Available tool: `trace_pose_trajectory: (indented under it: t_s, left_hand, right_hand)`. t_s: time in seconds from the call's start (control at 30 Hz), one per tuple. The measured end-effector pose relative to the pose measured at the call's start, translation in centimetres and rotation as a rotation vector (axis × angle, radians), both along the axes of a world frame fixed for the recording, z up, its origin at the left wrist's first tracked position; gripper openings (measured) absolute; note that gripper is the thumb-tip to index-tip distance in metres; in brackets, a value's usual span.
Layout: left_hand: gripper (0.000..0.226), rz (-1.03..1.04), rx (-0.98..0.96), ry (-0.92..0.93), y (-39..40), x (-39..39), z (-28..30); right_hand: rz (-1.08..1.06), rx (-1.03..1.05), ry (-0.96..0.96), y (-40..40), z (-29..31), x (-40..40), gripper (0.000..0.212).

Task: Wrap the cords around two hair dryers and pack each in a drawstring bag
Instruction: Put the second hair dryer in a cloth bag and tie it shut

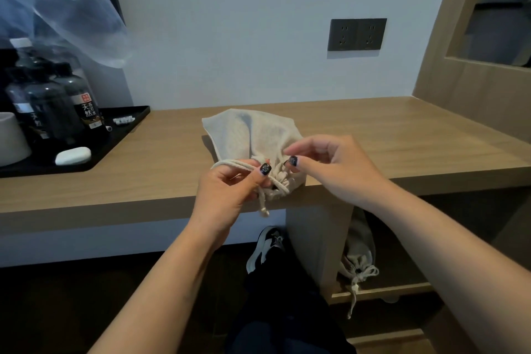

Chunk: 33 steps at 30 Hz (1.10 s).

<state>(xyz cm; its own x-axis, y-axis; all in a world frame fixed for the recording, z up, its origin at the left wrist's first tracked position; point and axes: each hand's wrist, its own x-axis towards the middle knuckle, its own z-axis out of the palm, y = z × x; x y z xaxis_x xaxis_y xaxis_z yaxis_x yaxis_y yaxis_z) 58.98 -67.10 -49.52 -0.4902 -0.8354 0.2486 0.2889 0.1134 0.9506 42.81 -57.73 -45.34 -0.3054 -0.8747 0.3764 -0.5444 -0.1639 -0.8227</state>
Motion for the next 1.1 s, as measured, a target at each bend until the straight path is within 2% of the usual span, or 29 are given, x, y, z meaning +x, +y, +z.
trace_pose_trajectory:
  t_s: [0.27,0.43,0.53,0.67,0.83,0.93,1.1]
  left_hand:
    - [0.03,-0.047,-0.01,0.077,0.5,0.0,0.4]
    - [0.018,-0.034,-0.005,0.084,0.6,-0.2,-0.2]
    - [0.017,-0.036,0.005,0.07,0.5,-0.1,-0.5]
    - [0.013,-0.049,-0.03,0.004,0.6,0.5,-0.6]
    - [0.019,0.008,-0.051,-0.017,0.7,0.9,-0.5]
    - [0.013,-0.002,-0.07,-0.022,0.8,1.3,-0.5]
    - [0.02,-0.04,-0.058,-0.008,0.7,1.7,-1.0]
  right_hand:
    - [0.004,-0.024,0.008,0.2,-1.4,0.7,0.021]
    - [0.01,-0.015,0.209,0.7,-3.1,0.5,0.029]
    - [0.026,-0.021,0.242,0.8,-4.1,0.8,0.038]
    - [0.017,-0.021,0.274,0.2,-4.4,0.5,0.038]
    - [0.016,-0.079,0.06,0.4,-3.8,0.9,0.039]
    - [0.066,-0.155,-0.115,1.0,-3.8,2.0,0.036]
    - [0.099,-0.088,-0.316,1.0,-4.0,4.0,0.026]
